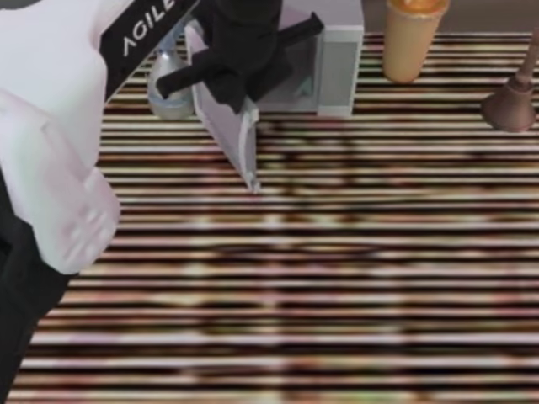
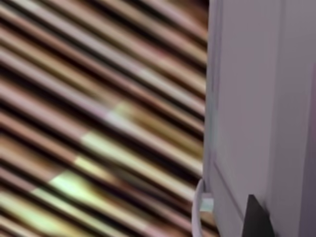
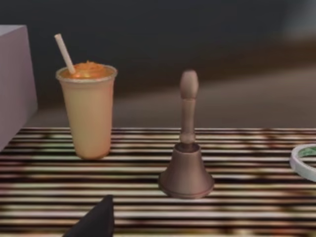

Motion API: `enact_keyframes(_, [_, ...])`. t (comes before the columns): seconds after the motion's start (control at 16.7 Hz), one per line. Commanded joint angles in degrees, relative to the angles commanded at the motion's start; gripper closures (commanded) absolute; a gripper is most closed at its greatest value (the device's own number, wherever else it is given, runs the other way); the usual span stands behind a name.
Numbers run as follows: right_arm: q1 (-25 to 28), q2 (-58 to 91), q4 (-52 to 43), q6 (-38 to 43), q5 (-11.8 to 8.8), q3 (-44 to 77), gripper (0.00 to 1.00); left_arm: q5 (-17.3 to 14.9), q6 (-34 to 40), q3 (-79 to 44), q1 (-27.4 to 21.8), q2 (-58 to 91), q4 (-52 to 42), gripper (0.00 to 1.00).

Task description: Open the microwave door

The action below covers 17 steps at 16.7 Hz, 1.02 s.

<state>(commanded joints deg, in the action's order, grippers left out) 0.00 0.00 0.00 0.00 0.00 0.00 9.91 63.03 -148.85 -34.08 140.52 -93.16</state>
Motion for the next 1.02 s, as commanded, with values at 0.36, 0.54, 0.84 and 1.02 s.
enact_keyframes(0.36, [0.00, 0.00, 0.00, 0.00, 0.00, 0.00, 0.00, 0.01, -0.04, 2.49, 0.05, -1.27, 1.23, 1.00])
enact_keyframes(0.54, [0.00, 0.00, 0.00, 0.00, 0.00, 0.00, 0.00, 0.01, -0.04, 2.49, 0.05, -1.27, 1.23, 1.00])
enact_keyframes(0.84, [0.00, 0.00, 0.00, 0.00, 0.00, 0.00, 0.00, 0.01, -0.04, 2.49, 0.05, -1.27, 1.23, 1.00])
enact_keyframes(1.02, [0.00, 0.00, 0.00, 0.00, 0.00, 0.00, 0.00, 0.01, -0.04, 2.49, 0.05, -1.27, 1.23, 1.00])
